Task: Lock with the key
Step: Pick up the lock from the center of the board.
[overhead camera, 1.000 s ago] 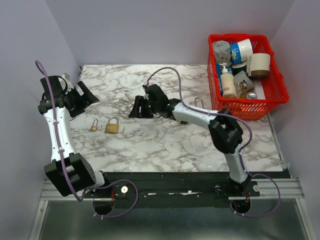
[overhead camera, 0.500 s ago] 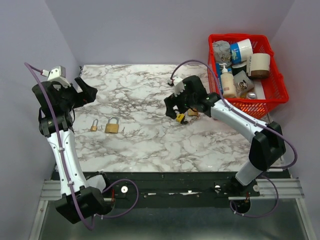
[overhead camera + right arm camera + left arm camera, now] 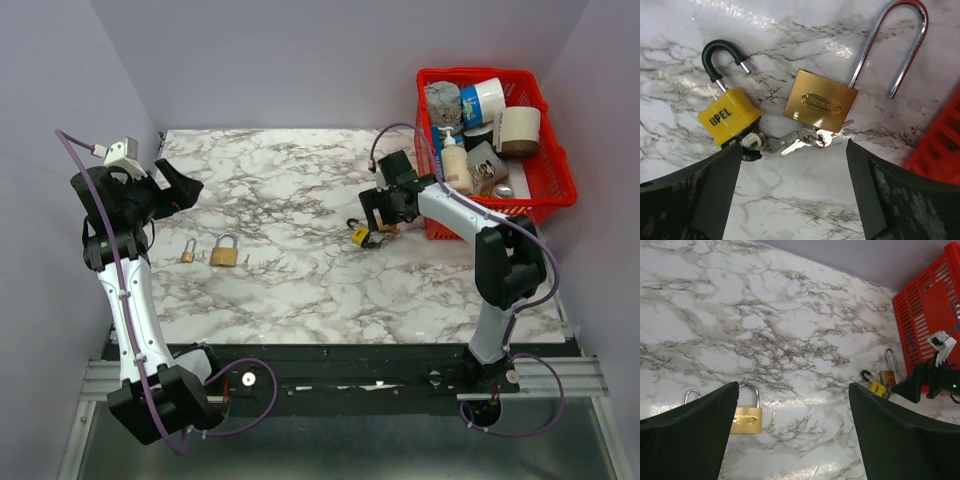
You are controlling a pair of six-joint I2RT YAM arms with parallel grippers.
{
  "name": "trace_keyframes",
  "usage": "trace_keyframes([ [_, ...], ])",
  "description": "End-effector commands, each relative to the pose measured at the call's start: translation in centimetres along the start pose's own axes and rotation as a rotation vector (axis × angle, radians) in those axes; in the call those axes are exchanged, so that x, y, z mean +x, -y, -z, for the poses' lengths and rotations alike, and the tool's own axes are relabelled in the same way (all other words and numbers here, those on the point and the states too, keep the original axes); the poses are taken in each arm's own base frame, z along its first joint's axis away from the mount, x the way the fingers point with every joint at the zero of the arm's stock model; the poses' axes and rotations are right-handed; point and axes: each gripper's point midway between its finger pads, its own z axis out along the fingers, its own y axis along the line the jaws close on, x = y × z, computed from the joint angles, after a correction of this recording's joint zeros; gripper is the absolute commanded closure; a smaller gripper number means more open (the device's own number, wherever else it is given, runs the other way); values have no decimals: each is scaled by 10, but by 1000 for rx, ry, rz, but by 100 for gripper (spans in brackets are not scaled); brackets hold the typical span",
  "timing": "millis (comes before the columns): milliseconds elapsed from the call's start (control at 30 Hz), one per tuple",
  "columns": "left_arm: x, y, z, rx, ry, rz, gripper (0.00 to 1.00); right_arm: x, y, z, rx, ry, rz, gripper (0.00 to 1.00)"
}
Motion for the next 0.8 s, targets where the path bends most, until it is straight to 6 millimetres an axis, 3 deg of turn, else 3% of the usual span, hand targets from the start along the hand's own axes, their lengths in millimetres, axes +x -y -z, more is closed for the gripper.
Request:
trace_keyframes([
  [0,0,7,1,37,14,22,1,-20,22,0,170,47,-241,12],
  [133,-2,8,3,36,21,15,1,-21,34,-5,266,33,-314,17],
  [433,-5,11,4,43,28,14,1,-1,29,-18,284,-65,-399,18],
  [767,-3,9,4,36,21,22,1,7,28,-38,262,-121,-433,18],
])
